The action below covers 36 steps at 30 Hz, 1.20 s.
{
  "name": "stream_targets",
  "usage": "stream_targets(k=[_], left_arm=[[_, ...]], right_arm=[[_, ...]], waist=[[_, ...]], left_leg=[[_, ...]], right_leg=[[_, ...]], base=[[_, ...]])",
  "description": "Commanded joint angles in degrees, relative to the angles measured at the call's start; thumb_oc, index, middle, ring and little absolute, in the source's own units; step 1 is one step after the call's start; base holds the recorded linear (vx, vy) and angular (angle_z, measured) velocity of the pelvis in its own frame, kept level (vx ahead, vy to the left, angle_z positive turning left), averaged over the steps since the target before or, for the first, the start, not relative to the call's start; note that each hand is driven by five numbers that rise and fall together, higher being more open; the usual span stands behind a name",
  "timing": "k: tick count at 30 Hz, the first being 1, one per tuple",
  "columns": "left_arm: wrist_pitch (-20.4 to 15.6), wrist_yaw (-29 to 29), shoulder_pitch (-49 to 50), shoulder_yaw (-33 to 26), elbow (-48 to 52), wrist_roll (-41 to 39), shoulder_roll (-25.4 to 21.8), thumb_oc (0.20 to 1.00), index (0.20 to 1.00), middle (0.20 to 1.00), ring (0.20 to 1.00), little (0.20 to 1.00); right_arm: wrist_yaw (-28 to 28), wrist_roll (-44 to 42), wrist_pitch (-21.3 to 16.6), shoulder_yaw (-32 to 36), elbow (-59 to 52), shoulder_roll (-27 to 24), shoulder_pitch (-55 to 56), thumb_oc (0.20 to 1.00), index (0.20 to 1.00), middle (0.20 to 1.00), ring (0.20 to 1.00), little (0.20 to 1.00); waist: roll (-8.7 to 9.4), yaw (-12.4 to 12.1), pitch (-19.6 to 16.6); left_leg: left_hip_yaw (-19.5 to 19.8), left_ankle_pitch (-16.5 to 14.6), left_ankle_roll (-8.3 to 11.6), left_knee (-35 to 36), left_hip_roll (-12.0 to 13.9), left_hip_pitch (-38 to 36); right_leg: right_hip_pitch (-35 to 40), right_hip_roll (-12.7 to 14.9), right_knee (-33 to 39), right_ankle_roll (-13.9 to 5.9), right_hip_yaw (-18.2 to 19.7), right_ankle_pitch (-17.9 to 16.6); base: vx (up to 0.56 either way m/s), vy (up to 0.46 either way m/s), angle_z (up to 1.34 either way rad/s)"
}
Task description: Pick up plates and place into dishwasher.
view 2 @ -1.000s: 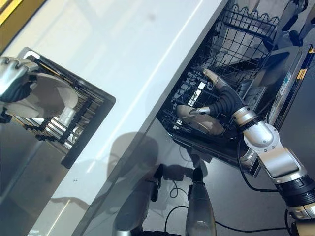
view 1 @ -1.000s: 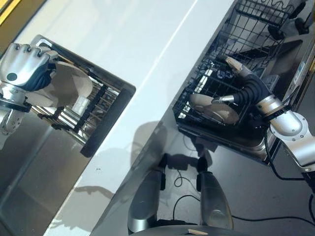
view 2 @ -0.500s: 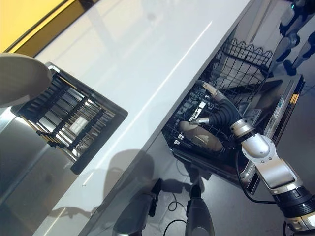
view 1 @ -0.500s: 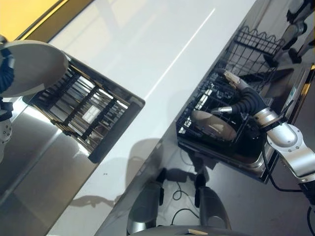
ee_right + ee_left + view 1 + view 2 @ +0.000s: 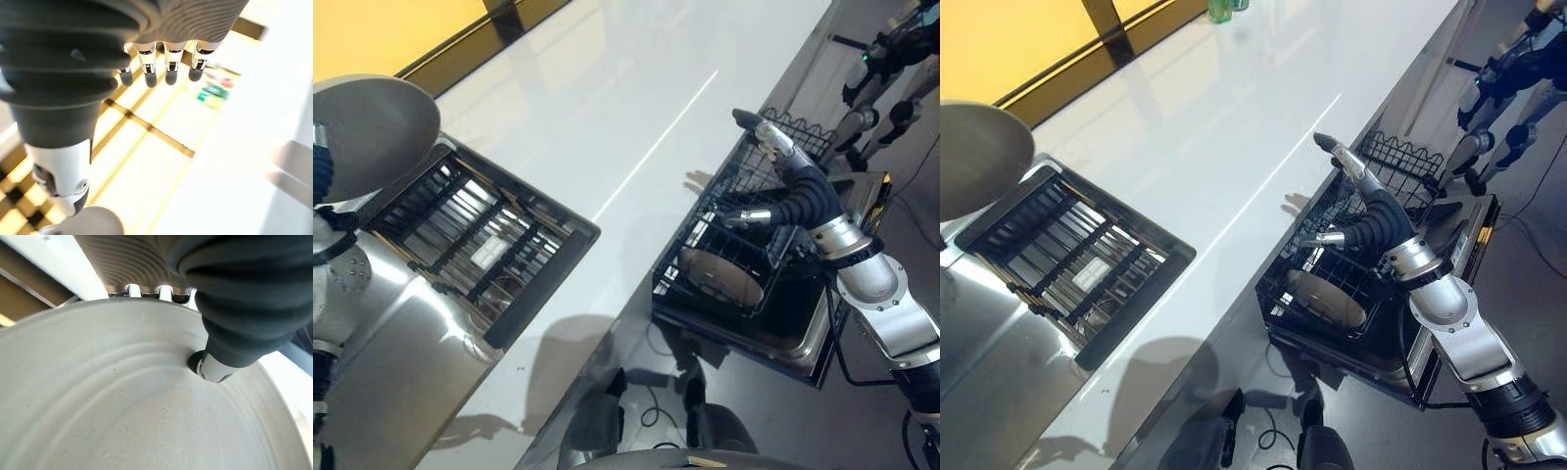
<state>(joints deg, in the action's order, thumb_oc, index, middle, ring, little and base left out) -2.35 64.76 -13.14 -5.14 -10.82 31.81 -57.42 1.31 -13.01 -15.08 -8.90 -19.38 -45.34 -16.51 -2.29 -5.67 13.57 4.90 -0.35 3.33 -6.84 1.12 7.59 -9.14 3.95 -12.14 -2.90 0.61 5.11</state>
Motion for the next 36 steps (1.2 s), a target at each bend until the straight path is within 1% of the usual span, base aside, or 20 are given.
stream_targets(k=[1,3,6,7,10,14,16,19,21,22,25,26,28,32,34,36], left_arm=[[-3.7,-3.3,-5.5,3.2,5.7,0.0,-0.5,0.200,0.200,0.200,0.200,0.200],[-5.2,-5.7,-6.4,5.1,9.1,0.1,1.9,0.200,0.200,0.200,0.200,0.200],[-6.5,-8.7,-7.0,7.3,13.8,-1.5,5.4,0.200,0.200,0.200,0.200,0.200],[-7.6,-9.9,-7.1,8.4,15.8,-1.3,7.7,0.200,0.200,0.200,0.200,0.200],[-9.7,-13.6,-6.5,10.3,21.5,-1.6,12.5,0.200,0.200,0.200,0.200,0.200],[-13.2,-17.7,-5.9,13.0,26.5,-2.6,16.7,0.200,0.200,0.200,0.200,0.200],[-14.1,-19.7,-5.8,14.4,28.4,-3.6,17.8,0.200,0.200,0.200,0.200,0.200],[-16.8,-23.1,-5.3,15.2,31.1,-6.3,18.6,0.200,0.200,0.200,0.200,0.200],[-19.1,-24.9,-3.8,14.8,33.3,-7.1,18.6,0.200,0.200,0.200,0.200,0.200],[-19.7,-26.1,-3.2,14.6,34.4,-8.0,18.7,0.200,0.200,0.200,0.200,0.200],[-22.6,-27.9,-1.8,14.1,36.1,-11.0,18.5,0.200,0.200,0.200,0.200,0.200],[-24.0,-27.9,-1.3,14.0,36.9,-11.0,18.4,0.200,0.200,0.200,0.200,0.200],[-25.0,-27.8,-0.9,13.8,37.5,-11.6,18.6,0.200,0.200,0.200,0.200,0.200],[-24.3,-27.6,-2.0,14.8,37.4,-10.8,19.0,0.200,0.200,0.200,0.200,0.200],[-24.2,-26.9,-2.8,15.6,36.9,-10.6,18.7,0.200,0.200,0.200,0.200,0.200],[-25.1,-26.6,-3.3,15.8,36.4,-10.3,19.0,0.200,0.200,0.200,0.200,0.200]], right_arm=[[-0.2,-3.7,-2.5,-1.6,-5.1,2.8,-4.4,1.000,1.000,1.000,1.000,1.000],[0.3,-5.0,-0.2,-4.1,-6.0,4.3,-6.4,1.000,1.000,1.000,1.000,1.000],[1.2,-5.9,2.0,-7.4,-6.9,6.9,-7.5,1.000,1.000,1.000,1.000,1.000],[2.1,-5.3,3.1,-9.0,-7.4,8.4,-7.8,1.000,1.000,1.000,1.000,1.000],[4.8,-4.9,5.7,-12.4,-8.6,11.0,-8.6,1.000,1.000,1.000,1.000,1.000],[9.2,-3.4,8.0,-16.3,-8.3,13.4,-11.2,1.000,1.000,1.000,1.000,1.000],[10.7,-3.6,8.4,-17.3,-8.6,13.6,-12.2,1.000,1.000,1.000,1.000,1.000],[11.8,-1.5,8.5,-17.5,-9.2,13.0,-13.2,1.000,1.000,1.000,1.000,1.000],[13.0,-0.9,8.3,-16.5,-9.7,11.9,-12.5,1.000,1.000,1.000,1.000,1.000],[13.7,-0.7,8.1,-16.0,-9.7,11.4,-12.2,1.000,1.000,1.000,1.000,1.000],[14.5,-0.5,7.0,-14.1,-10.1,11.0,-10.8,1.000,1.000,1.000,1.000,1.000],[14.1,-0.5,6.3,-13.4,-10.1,10.8,-10.1,1.000,1.000,1.000,1.000,1.000],[12.8,-0.6,5.4,-12.9,-10.3,10.8,-9.1,1.000,1.000,1.000,1.000,1.000],[8.0,-3.7,4.9,-13.8,-10.4,11.4,-8.7,1.000,1.000,1.000,1.000,1.000],[3.1,-9.0,5.5,-14.4,-10.0,11.3,-9.1,1.000,1.000,1.000,1.000,1.000],[-8.0,-22.0,7.1,-15.7,-9.7,11.3,-9.5,1.000,1.000,1.000,1.000,1.000]], waist=[[1.69,-1.4,-6.0],[1.97,-2.3,-7.1],[2.39,-3.6,-8.3],[2.70,-4.5,-8.7],[3.55,-6.5,-9.1],[4.35,-8.7,-9.4],[4.70,-9.4,-9.5],[5.08,-10.4,-9.7],[5.16,-10.9,-9.7],[5.24,-11.0,-9.7],[5.17,-11.2,-9.9],[5.10,-11.1,-10.0],[4.96,-11.0,-10.2],[4.78,-10.3,-10.5],[4.83,-10.2,-10.6],[5.20,-10.3,-10.6]], left_leg=[[5.8,-1.5,-3.34,4.9,-2.1,-3.0],[6.6,-1.2,-3.29,6.1,-2.1,-4.2],[8.0,-0.5,-3.24,7.6,-2.3,-5.5],[8.7,-0.3,-3.25,8.0,-2.5,-5.9],[10.7,-0.1,-3.17,8.0,-3.0,-6.5],[12.8,0.3,-2.84,8.2,-3.4,-7.3],[13.6,0.6,-2.62,8.3,-3.6,-7.5],[14.5,1.0,-2.48,8.5,-3.8,-7.6],[14.8,1.2,-2.43,8.6,-3.9,-7.6],[15.1,1.3,-2.44,8.6,-4.0,-7.6],[15.9,1.5,-2.71,8.8,-4.6,-7.7],[16.1,1.6,-2.84,8.9,-4.8,-7.8],[16.4,1.6,-2.92,8.9,-5.1,-8.0],[16.8,1.7,-3.34,9.0,-5.6,-8.3],[17.0,1.7,-3.44,9.0,-5.7,-8.5],[17.3,1.7,-3.41,8.7,-5.9,-8.6]], right_leg=[[3.1,3.9,-0.6,-3.47,-3.2,1.7],[4.6,3.7,0.0,-3.41,-4.0,1.6],[6.5,3.3,0.8,-3.29,-5.1,1.4],[7.2,3.2,1.0,-3.29,-5.9,1.3],[8.6,2.8,1.0,-3.09,-7.6,1.1],[10.7,2.2,2.1,-2.55,-9.6,1.0],[11.6,1.9,2.9,-2.40,-10.3,0.8],[12.5,1.7,3.7,-2.26,-11.5,0.5],[12.9,1.7,3.8,-2.30,-12.2,0.2],[13.2,1.7,3.9,-2.27,-12.5,0.1],[13.3,1.8,3.9,-2.42,-12.9,-0.4],[13.4,1.9,3.8,-2.55,-13.0,-0.8],[13.5,1.9,3.8,-2.51,-13.1,-0.9],[13.5,2.1,3.3,-2.64,-12.9,-1.2],[13.5,2.1,3.1,-2.54,-13.1,-1.1],[13.7,2.2,3.0,-2.45,-13.4,-1.1]], base=[[0.00,-0.148,0.06],[-0.01,-0.138,0.14],[-0.02,-0.143,0.23],[-0.03,-0.156,0.28],[-0.03,-0.180,0.41],[-0.03,-0.147,0.43],[-0.03,-0.143,0.33],[-0.04,-0.111,0.26],[-0.05,-0.094,0.13],[-0.05,-0.081,0.12],[-0.06,-0.064,0.18],[-0.04,-0.043,0.14],[-0.03,-0.022,0.15],[-0.02,-0.002,0.07],[0.00,0.000,0.00],[0.00,-0.027,0.05]])
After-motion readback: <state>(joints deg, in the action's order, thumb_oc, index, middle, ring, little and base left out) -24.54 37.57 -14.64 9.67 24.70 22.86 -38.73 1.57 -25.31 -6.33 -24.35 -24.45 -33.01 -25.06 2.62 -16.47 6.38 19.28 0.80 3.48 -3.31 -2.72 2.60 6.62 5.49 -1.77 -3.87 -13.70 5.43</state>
